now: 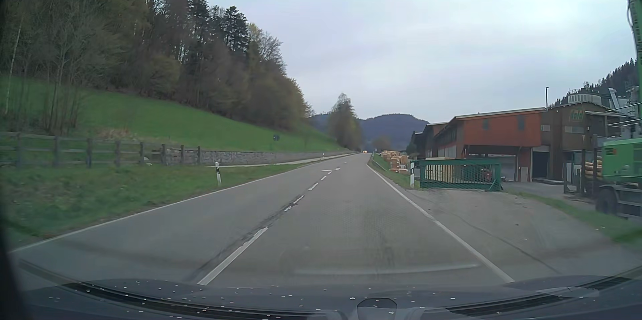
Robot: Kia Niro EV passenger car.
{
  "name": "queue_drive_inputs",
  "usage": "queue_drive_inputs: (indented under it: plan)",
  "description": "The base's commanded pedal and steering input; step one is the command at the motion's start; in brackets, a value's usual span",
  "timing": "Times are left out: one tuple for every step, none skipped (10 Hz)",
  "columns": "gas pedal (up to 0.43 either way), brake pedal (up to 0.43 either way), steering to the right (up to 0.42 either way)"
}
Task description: Follow the waypoints while adhering to traffic rules and regulations
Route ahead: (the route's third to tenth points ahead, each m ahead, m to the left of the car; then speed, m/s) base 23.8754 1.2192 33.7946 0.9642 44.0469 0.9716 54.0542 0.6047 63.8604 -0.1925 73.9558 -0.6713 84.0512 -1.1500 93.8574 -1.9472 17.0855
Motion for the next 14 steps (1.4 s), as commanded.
queue_drive_inputs:
  plan:
    - [0.15,0.0,0.004]
    - [0.15,0.0,0.004]
    - [0.15,0.0,0.004]
    - [0.15,0.0,0.005]
    - [0.15,0.0,0.005]
    - [0.15,0.0,0.006]
    - [0.15,0.0,0.006]
    - [0.15,0.0,0.005]
    - [0.15,0.0,0.005]
    - [0.15,0.0,0.005]
    - [0.15,0.0,0.006]
    - [0.15,0.0,0.005]
    - [0.15,0.0,0.005]
    - [0.15,0.0,0.005]
